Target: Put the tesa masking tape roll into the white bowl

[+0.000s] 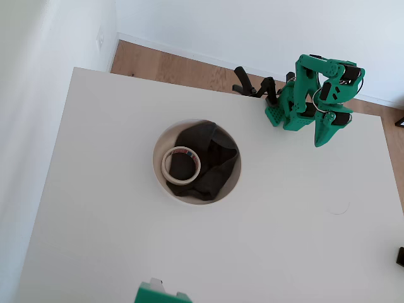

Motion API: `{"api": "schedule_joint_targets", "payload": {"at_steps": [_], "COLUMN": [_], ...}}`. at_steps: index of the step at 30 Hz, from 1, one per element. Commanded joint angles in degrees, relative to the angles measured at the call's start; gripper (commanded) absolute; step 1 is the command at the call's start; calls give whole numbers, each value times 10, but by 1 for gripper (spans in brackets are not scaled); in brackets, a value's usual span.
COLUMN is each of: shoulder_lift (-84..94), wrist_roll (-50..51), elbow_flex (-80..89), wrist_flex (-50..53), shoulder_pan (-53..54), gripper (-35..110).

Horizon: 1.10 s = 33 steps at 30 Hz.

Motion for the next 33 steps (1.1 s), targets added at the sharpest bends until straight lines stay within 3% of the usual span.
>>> {"api": "schedule_joint_targets", "payload": {"at_steps": [1,10,33], "shoulder_lift": [41,119,119], "wrist_roll": [-13,-14,9], "elbow_flex": [30,127,224], "wrist_flex": [3,3,-28], "shoulder_pan": [-8,-8,16], "gripper": [-8,-8,-8]}}
